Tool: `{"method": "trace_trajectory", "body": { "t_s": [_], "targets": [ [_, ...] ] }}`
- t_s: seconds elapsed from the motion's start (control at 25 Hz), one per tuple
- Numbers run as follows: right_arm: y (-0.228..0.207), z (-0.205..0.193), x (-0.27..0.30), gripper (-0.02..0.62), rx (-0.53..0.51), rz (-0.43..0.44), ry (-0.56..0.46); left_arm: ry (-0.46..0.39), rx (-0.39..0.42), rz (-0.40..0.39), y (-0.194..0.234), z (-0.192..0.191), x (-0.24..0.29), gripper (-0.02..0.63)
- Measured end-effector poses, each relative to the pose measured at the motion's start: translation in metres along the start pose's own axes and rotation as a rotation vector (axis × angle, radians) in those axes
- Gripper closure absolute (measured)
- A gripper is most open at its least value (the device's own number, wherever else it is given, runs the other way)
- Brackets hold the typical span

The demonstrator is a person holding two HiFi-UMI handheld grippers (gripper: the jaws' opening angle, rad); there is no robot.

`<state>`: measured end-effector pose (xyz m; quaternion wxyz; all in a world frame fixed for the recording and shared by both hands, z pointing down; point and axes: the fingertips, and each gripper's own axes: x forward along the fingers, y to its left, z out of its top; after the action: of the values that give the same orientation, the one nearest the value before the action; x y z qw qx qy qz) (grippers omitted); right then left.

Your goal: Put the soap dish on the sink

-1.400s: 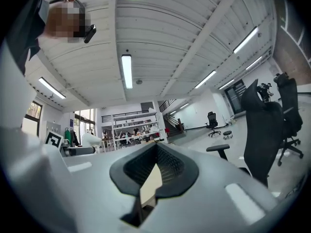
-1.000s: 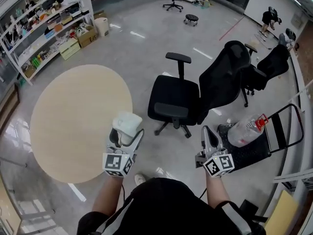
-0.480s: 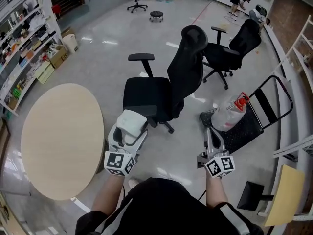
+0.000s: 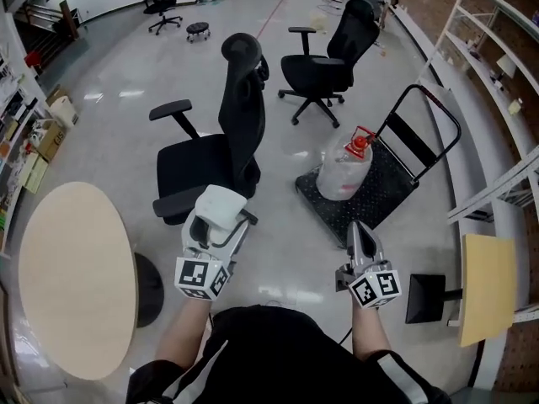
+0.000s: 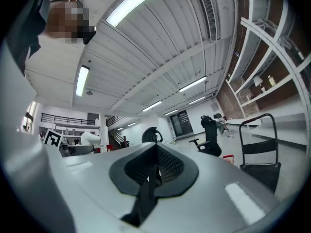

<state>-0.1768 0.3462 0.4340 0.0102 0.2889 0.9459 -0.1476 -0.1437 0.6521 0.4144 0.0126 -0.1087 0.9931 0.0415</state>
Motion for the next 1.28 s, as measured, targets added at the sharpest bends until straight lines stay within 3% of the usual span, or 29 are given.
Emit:
{"method": "trace_trajectory", "body": {
  "t_s": [0.36,0.68,1.28],
  "targets": [
    [-0.064,0.003,-0.072,0.591,-0.025,-0.222,-0.059,0.023,0.002,-0.224,-0.077,-0.032,0.062,0.133],
    [-0.108,0.018,-0.140,0.591,-0.022,-0.410,-0.091,0.050,-0.001,-0.408,-0.157,-0.037,0.106,0.133],
    [-0.190,0.057,-0.179,0.591,-0.071,-0.659,-0.181,0.056,-0.012,-0.699,-0.274,-0.046,0.229,0.133]
  ]
}}
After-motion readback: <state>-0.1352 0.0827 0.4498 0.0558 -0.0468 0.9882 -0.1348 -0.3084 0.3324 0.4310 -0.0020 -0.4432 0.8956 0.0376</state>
